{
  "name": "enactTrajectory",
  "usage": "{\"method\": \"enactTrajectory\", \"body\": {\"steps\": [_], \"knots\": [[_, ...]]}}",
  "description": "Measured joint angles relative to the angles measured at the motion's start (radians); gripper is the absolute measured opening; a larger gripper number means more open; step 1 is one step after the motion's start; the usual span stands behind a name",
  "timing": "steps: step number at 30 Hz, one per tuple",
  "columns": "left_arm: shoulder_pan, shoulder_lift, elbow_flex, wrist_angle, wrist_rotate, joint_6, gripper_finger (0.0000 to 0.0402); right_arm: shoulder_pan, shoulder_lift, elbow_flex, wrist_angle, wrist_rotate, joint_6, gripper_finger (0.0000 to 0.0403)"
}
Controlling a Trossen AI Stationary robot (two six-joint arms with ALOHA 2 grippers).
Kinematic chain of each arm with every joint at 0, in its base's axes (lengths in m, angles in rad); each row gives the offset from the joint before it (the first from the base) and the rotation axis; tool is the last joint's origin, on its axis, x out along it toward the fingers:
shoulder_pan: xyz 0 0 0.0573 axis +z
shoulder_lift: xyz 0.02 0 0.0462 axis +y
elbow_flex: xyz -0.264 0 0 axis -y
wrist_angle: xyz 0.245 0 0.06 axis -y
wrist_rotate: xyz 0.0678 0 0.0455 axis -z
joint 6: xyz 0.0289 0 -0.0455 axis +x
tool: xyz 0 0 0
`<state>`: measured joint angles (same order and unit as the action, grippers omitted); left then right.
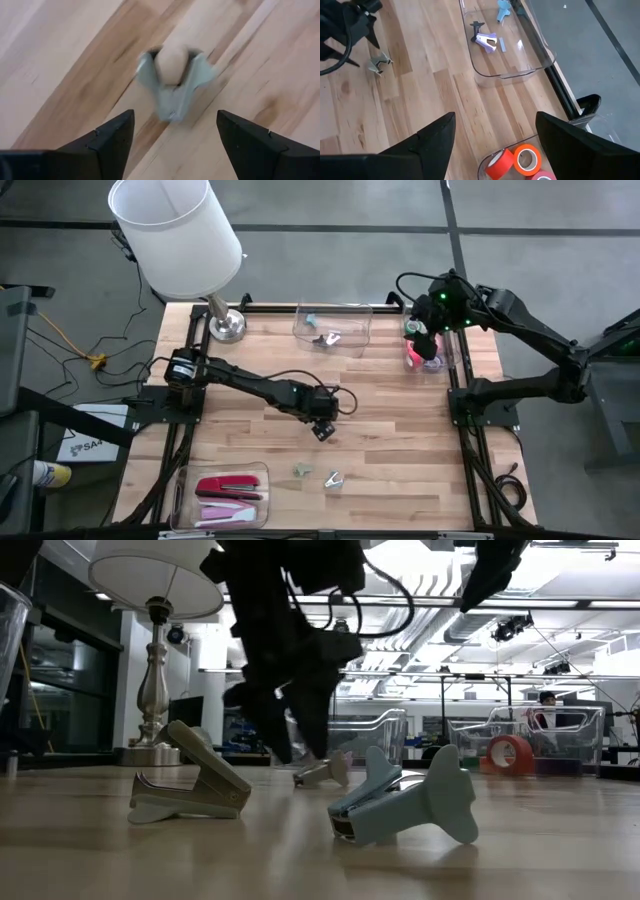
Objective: Pick and place Stapler, Stapler remover, tape
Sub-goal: Put the top gray staple remover into the top left transparent bin
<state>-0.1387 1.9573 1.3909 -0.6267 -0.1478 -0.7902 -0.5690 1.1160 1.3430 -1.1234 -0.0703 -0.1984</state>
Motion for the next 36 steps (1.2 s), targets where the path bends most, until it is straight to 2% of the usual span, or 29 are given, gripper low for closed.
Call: {"method": "enactTrajectory", "body": {"steps": [9,26,36], "knots": [[0.0,0.061,0.001,0.071,0.039,0.001,0.0278,0.0,0.0,0.0,-0.001,0.0,-0.012,0.0266],[0.001,0.075,0.0,0.108,-0.073,0.106,0.0278,0.0,0.0,0.0,-0.002,0.0,-0.019,0.0267],[0.001,0.075,0.0,0.145,-0.076,0.119,0.0278,0.0,0.0,0.0,-0.003,0.0,-0.028,0.0267]]}}
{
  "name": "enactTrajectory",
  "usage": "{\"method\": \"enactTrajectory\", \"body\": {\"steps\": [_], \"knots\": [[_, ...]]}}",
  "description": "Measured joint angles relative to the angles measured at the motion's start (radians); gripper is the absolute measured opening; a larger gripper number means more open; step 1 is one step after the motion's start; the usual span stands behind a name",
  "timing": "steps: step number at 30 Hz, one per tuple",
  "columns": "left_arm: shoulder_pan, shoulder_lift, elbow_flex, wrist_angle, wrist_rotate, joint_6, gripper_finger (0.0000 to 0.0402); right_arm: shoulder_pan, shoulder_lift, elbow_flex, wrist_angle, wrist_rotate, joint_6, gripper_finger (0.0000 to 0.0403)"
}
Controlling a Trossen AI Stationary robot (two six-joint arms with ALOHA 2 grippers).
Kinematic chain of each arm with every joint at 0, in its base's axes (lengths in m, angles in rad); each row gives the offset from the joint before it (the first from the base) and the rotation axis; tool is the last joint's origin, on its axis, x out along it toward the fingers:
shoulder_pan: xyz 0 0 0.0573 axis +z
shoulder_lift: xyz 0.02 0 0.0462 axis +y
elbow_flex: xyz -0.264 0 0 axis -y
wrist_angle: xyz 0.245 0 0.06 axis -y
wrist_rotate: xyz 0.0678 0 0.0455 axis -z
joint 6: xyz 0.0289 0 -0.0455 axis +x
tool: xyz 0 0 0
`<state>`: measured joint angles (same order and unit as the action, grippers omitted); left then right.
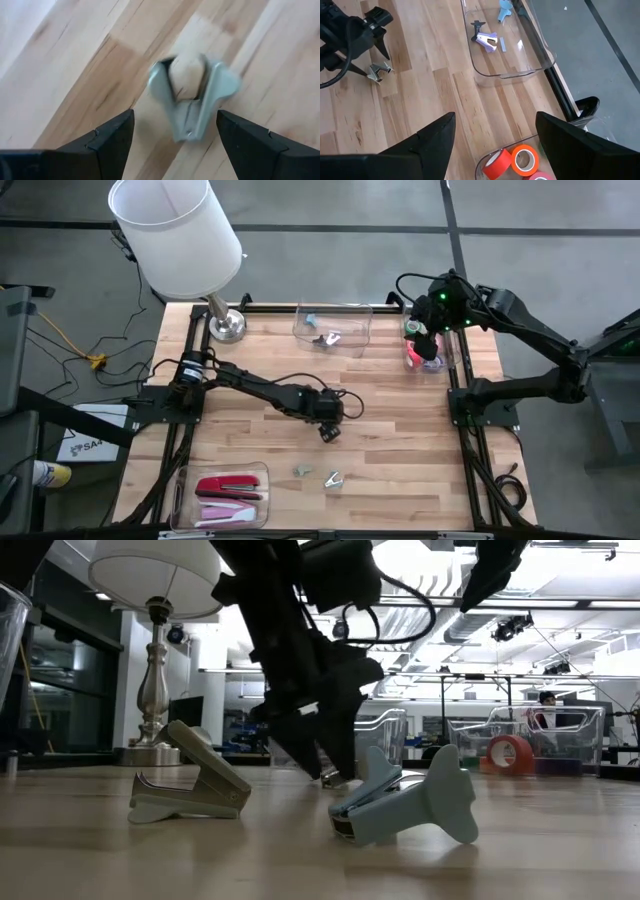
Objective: Pick and place Stapler, Stapler remover, tape
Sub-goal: Put the top gray staple remover into the top left transparent bin
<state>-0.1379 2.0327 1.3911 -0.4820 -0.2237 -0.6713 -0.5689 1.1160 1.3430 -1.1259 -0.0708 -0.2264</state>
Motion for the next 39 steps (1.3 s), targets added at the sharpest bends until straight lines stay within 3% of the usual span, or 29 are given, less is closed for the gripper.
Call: {"method": "enactTrajectory", "body": {"steps": [6,19,29,34,39], "knots": [[0.0,0.0,0.0,0.084,-0.001,0.085,0.0278,0.0,0.0,0.0,0.0,0.0,-0.003,0.0268],[0.0,0.0,0.0,0.076,-0.059,0.102,0.0278,0.0,0.0,0.0,0.0,0.0,-0.003,0.0268],[0.0,0.029,0.004,0.102,-0.025,0.114,0.0278,0.0,0.0,0.0,0.0,0.0,-0.003,0.0267],[-0.001,0.032,0.002,0.089,-0.056,0.109,0.0277,0.0,0.0,0.0,-0.001,0.0,-0.003,0.0267],[0.0,0.032,0.002,0.087,-0.063,0.107,0.0253,0.0,0.0,0.0,-0.001,0.0,-0.002,0.0267]]}}
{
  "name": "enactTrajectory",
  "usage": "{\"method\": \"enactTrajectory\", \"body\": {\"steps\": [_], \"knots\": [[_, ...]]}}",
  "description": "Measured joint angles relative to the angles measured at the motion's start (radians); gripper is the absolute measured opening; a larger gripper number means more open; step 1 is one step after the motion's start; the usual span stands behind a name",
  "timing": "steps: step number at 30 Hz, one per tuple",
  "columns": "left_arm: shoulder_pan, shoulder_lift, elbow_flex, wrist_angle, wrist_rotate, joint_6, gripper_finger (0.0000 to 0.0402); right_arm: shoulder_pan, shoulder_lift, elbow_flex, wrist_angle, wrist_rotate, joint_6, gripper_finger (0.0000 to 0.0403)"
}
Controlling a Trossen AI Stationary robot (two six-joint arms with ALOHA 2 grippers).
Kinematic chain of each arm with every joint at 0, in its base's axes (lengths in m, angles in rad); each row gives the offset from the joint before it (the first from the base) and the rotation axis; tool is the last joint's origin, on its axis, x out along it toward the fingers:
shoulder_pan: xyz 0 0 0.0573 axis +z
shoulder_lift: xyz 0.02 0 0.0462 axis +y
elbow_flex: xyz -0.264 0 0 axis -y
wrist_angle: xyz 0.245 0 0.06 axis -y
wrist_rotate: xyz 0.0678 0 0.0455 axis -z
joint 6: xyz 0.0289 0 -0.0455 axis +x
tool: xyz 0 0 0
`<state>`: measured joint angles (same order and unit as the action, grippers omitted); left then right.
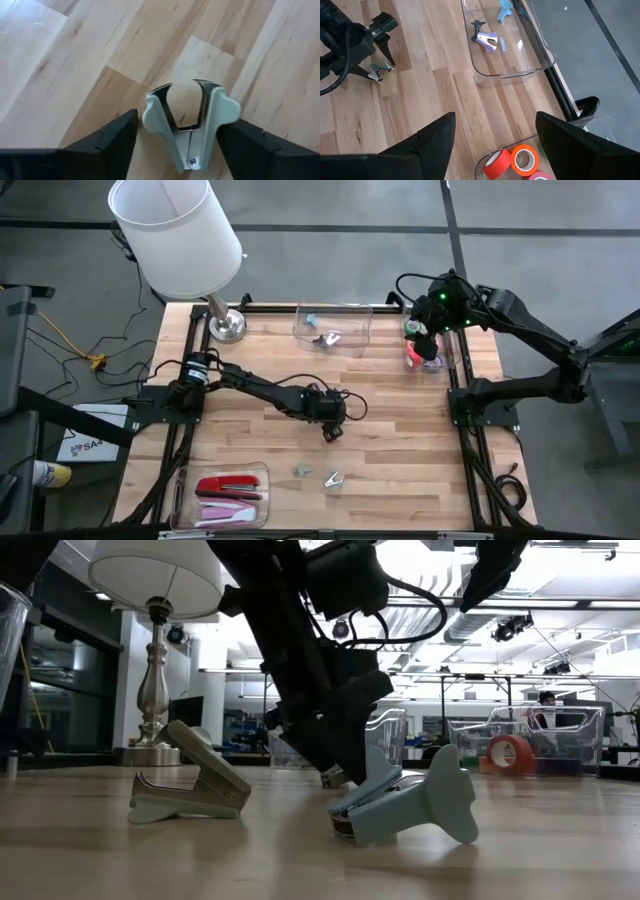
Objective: Pick and place Stapler, Stapler remover, tape
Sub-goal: Put the top gray staple remover into the top left transparent bin
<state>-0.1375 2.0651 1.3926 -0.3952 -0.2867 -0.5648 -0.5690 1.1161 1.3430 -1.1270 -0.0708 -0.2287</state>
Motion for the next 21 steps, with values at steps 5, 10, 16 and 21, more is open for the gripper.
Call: {"method": "enactTrajectory", "body": {"steps": [5,10,16,21], "knots": [[0.0,0.0,0.0,0.001,0.007,0.0,0.0194,0.0,0.0,0.0,0.0,0.0,0.0,0.0267],[0.0,0.0,0.0,0.001,0.008,0.0,0.0123,0.0,0.0,0.0,0.0,0.0,-0.006,0.0267],[0.001,0.0,0.016,-0.026,0.008,-0.001,0.0092,0.0,0.0,0.0,-0.001,0.0,-0.008,0.0268],[0.034,0.0,0.083,-0.104,0.016,0.004,0.0092,0.0,0.0,0.0,-0.001,0.0,-0.019,0.0266]]}}
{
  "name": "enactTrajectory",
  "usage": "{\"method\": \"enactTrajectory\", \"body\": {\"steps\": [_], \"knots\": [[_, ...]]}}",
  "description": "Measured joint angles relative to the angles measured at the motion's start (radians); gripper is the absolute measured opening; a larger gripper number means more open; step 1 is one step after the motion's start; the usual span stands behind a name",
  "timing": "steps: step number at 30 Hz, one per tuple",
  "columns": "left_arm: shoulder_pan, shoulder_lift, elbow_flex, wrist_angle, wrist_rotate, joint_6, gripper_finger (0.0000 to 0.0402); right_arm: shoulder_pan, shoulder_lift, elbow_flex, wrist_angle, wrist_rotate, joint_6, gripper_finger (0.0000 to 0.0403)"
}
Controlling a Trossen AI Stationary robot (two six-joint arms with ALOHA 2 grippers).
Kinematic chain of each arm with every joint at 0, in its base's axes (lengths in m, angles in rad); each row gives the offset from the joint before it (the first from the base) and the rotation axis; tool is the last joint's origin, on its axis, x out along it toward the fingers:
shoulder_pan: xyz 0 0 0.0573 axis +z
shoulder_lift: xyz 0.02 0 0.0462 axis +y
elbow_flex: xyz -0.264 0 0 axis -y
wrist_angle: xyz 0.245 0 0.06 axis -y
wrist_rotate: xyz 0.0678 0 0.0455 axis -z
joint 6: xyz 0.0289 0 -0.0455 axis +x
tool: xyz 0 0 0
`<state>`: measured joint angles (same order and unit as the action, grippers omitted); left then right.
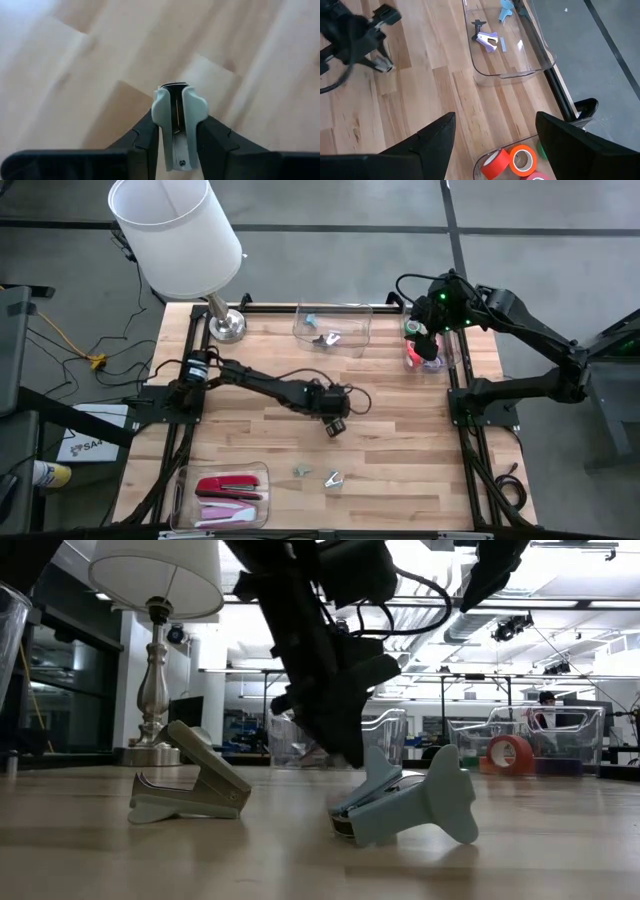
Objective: Pick and place Stapler, Stapler remover, tape
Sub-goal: Put the top gray staple remover into the top left transparent bin
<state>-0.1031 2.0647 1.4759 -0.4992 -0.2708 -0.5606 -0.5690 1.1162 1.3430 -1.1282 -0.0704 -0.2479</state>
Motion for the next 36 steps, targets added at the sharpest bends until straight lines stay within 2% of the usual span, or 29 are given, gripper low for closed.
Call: {"method": "enactTrajectory", "body": {"steps": [6,13,18,23,28,36], "knots": [[0.083,-0.001,0.115,-0.118,-0.006,0.006,0.0113,0.0,0.0,0.0,0.0,0.008,-0.007,0.0268],[0.194,-0.001,0.257,-0.191,0.004,0.015,0.0103,0.0,0.0,0.0,0.0,0.008,-0.016,0.0267],[0.274,-0.001,0.339,-0.189,0.003,0.075,0.0104,0.0,0.0,0.0,0.0,0.008,-0.022,0.0266],[0.356,-0.001,0.352,-0.172,0.004,0.128,0.0106,0.0,0.0,0.0,0.001,0.008,-0.023,0.0268],[0.427,-0.001,0.345,-0.165,0.049,0.13,0.0107,0.0,0.0,0.0,0.004,0.008,-0.023,0.0266],[0.491,-0.001,0.344,-0.165,0.06,0.041,0.0107,0.0,0.0,0.0,0.003,0.011,-0.022,0.0267]]}}
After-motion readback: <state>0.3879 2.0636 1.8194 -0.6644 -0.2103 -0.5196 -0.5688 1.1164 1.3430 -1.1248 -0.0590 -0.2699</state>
